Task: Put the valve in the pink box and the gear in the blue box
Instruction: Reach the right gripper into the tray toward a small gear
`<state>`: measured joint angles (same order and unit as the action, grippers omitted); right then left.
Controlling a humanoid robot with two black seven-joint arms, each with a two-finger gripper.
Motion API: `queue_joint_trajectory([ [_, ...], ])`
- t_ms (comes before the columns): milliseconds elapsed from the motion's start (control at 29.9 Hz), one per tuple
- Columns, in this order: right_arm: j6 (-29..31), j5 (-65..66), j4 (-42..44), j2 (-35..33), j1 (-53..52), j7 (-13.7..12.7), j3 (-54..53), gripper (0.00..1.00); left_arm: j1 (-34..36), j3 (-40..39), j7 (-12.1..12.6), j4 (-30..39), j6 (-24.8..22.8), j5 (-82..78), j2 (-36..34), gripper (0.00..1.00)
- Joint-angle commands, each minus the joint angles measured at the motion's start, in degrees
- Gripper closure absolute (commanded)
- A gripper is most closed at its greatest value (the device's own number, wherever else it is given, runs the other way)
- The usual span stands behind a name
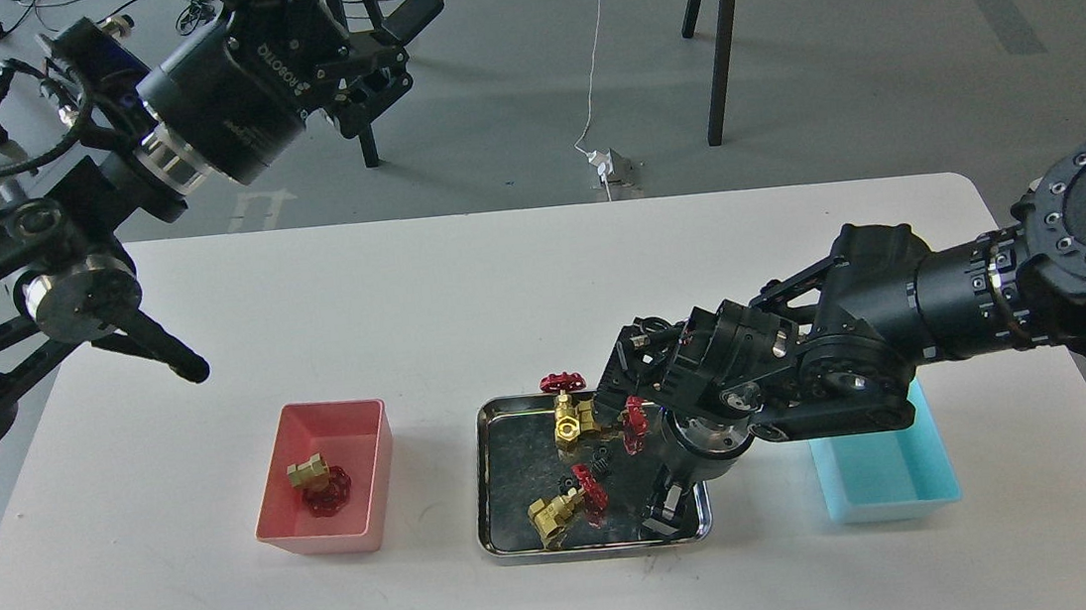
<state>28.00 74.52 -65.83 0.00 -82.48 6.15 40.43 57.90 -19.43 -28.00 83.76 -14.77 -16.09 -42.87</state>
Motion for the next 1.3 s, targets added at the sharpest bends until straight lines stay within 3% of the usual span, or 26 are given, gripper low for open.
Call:
queue_joint_trajectory([
  [0, 0.00, -0.16, 0.09, 0.00, 0.48, 0.09, -0.35, 0.39, -0.07, 0.09, 0.00, 0.00, 0.00, 0.00, 0.16, 0.06],
  [669, 0.00, -0.42, 2.20, 0.00, 2.06, 0.00, -0.53, 0.48, -1.04, 0.00, 0.00, -0.97, 0.09, -0.35, 2.18, 0.05],
  [1270, 0.00, -0.78, 3.52, 0.00, 2.94, 0.09, -1.76, 0.50, -2.27, 0.00, 0.00, -1.41, 0.00, -0.52, 2.97, 0.04],
])
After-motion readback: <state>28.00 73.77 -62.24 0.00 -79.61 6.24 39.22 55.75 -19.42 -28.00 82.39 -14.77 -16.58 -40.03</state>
